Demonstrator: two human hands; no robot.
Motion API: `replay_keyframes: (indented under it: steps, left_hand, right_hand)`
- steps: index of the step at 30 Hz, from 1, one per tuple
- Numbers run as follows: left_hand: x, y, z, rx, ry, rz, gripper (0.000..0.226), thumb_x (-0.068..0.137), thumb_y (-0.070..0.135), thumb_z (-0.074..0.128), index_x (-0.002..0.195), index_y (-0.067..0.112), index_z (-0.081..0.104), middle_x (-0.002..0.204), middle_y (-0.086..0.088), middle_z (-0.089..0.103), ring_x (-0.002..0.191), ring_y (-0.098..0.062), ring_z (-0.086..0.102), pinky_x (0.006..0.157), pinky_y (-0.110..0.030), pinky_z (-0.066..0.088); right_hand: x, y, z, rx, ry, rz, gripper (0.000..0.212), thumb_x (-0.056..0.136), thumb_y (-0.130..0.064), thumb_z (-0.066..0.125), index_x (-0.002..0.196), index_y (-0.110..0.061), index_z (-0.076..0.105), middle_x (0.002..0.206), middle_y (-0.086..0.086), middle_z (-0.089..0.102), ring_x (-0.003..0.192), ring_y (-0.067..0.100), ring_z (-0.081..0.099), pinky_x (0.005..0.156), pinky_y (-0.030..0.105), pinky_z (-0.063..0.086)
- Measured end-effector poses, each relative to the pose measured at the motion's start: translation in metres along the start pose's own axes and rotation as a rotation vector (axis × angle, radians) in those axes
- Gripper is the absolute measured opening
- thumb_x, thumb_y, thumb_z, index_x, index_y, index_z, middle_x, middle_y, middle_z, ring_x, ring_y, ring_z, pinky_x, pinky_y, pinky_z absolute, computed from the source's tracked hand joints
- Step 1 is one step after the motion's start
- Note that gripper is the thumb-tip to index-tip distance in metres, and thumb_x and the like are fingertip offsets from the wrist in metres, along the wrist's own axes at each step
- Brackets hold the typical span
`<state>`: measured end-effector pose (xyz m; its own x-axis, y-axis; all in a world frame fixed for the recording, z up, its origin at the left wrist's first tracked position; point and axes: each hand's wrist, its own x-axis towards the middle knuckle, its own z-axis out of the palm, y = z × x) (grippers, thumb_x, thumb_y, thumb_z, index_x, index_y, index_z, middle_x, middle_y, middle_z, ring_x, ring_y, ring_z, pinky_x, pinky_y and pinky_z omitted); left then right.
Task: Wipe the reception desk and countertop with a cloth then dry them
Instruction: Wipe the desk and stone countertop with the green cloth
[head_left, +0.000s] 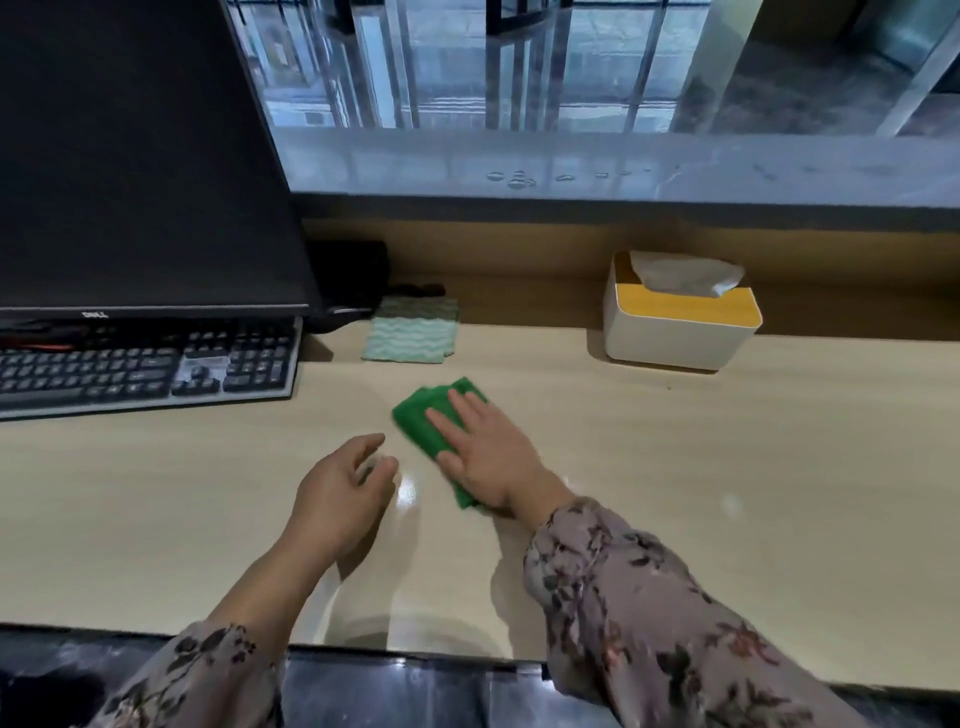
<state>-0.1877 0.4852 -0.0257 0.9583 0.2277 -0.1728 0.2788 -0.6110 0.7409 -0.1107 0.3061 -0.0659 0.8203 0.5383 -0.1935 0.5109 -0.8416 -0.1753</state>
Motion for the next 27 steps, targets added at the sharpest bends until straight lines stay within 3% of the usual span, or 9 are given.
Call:
replay_keyframes:
  steps: [5,10,14,17,19,22,24,27]
  left_hand:
    - [0.014,0.015,0.016,0.036,-0.048,0.023,0.041,0.092,0.031,0.058,0.132,0.020,0.056,0.133,0.001,0.059,0.125,-0.016,0.054,0.106,-0.034,0.040]
    - [0.018,0.041,0.039,0.004,-0.124,0.034,0.042,0.093,0.030,0.058,0.133,0.017,0.055,0.134,-0.001,0.059,0.125,-0.013,0.054,0.107,-0.032,0.039]
    - [0.026,0.072,0.057,0.020,-0.167,0.070,0.043,0.093,0.031,0.057,0.134,0.019,0.054,0.135,0.001,0.058,0.125,-0.014,0.053,0.108,-0.032,0.038]
    - [0.035,0.100,0.073,0.016,-0.171,0.084,0.042,0.092,0.033,0.060,0.132,0.021,0.055,0.135,0.000,0.058,0.125,-0.016,0.053,0.108,-0.037,0.040]
    - [0.042,0.124,0.089,0.027,-0.168,0.106,0.043,0.091,0.032,0.061,0.132,0.021,0.055,0.135,-0.001,0.058,0.125,-0.018,0.053,0.108,-0.037,0.040]
    - [0.050,0.145,0.103,0.053,-0.182,0.135,0.047,0.088,0.032,0.065,0.132,0.022,0.055,0.134,-0.001,0.059,0.125,-0.019,0.052,0.108,-0.037,0.040]
    - [0.056,0.160,0.115,0.085,-0.189,0.152,0.050,0.086,0.032,0.067,0.133,0.024,0.054,0.134,0.000,0.058,0.125,-0.020,0.051,0.108,-0.039,0.039]
    - [0.064,0.188,0.136,0.173,-0.168,0.208,0.053,0.083,0.033,0.069,0.133,0.028,0.053,0.133,0.000,0.057,0.128,-0.020,0.046,0.109,-0.039,0.036]
  right_hand:
    - [-0.017,0.087,-0.014,0.051,0.070,0.332,0.060,0.100,-0.048,0.018,0.154,-0.026,0.003,0.161,0.010,-0.004,0.148,0.026,-0.003,0.121,0.037,0.004]
    - [-0.106,0.117,0.007,0.078,0.149,0.573,0.086,0.079,-0.057,-0.009,0.153,-0.020,0.012,0.160,0.015,0.008,0.148,0.031,0.008,0.120,0.039,0.009]
    - [-0.142,0.088,0.030,0.096,0.229,0.732,0.070,0.088,-0.046,0.018,0.143,-0.010,0.041,0.148,0.025,0.035,0.136,0.042,0.037,0.110,0.045,0.020]
    - [-0.135,0.053,0.034,0.091,0.227,0.630,0.061,0.083,-0.041,0.036,0.134,-0.012,0.054,0.137,0.024,0.050,0.127,0.042,0.046,0.107,0.044,0.019]
    - [-0.131,0.054,0.031,0.065,0.213,0.396,0.060,0.084,-0.043,0.041,0.138,-0.019,0.050,0.141,0.018,0.049,0.131,0.037,0.042,0.109,0.041,0.017]
    - [-0.122,0.088,0.021,0.006,0.165,0.124,0.055,0.088,-0.048,0.041,0.140,-0.030,0.041,0.144,0.008,0.048,0.132,0.027,0.047,0.111,0.041,0.030]
    - [-0.122,0.128,0.013,-0.003,0.165,0.123,0.055,0.089,-0.049,0.040,0.141,-0.033,0.039,0.146,0.005,0.045,0.133,0.023,0.046,0.113,0.037,0.031]
    - [-0.136,0.191,0.000,0.060,0.165,0.233,0.060,0.091,-0.052,0.031,0.147,-0.033,0.031,0.156,0.004,0.029,0.143,0.024,0.030,0.114,0.031,0.011]
